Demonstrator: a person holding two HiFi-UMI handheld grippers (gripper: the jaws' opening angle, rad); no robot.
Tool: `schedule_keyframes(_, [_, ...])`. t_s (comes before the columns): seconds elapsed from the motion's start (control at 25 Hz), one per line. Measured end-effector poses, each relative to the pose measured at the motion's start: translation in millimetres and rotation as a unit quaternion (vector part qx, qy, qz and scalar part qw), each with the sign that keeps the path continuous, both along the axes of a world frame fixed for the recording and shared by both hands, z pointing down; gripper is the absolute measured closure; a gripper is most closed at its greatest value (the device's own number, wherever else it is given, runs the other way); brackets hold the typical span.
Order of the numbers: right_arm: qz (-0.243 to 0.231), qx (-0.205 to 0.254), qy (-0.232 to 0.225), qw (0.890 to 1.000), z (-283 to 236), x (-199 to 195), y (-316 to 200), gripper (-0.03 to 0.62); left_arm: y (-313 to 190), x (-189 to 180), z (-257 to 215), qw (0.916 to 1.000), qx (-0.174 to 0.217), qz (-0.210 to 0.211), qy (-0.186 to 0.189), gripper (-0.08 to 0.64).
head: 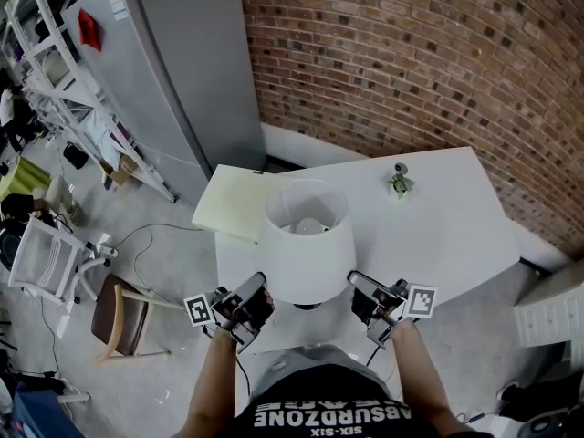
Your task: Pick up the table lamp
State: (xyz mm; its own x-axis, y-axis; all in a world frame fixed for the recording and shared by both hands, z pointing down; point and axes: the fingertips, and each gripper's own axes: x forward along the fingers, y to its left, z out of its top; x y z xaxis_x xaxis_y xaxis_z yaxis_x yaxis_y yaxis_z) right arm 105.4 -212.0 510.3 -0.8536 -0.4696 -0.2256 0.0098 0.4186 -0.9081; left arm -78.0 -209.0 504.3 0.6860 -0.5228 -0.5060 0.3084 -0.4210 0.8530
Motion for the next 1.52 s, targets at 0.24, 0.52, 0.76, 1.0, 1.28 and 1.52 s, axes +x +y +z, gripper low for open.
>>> schedule_keyframes(0.24, [0.000,0.016,-0.004,1.000,-13,0,1,0.469,1,0,-13,0.9998,0.019,0.002,0.000,0.449])
schedule_keyframes(0.52, [0.000,0.026,-0.007,1.000,-26,-3,1,0.471,1,-2,-26,0.9994,0.033,0.006,-0.003,0.449])
schedule_keyframes(0.76, [0.000,0.036,-0.012,0.999,-35,-2,2,0.474,-1,-2,-37,0.9987,0.049,0.010,-0.008,0.449])
schedule_keyframes(1.0, [0.006,0.049,-0.016,0.999,-46,3,4,0.475,2,2,-52,0.9970,0.075,0.014,-0.011,0.451])
schedule_keyframes(1.28, [0.011,0.069,-0.023,0.997,-67,3,5,0.476,4,2,-74,0.9945,0.102,0.014,-0.018,0.453])
schedule_keyframes(1.52, [0.012,0.082,-0.023,0.996,-78,3,7,0.474,6,3,-87,0.9925,0.120,0.011,-0.022,0.453])
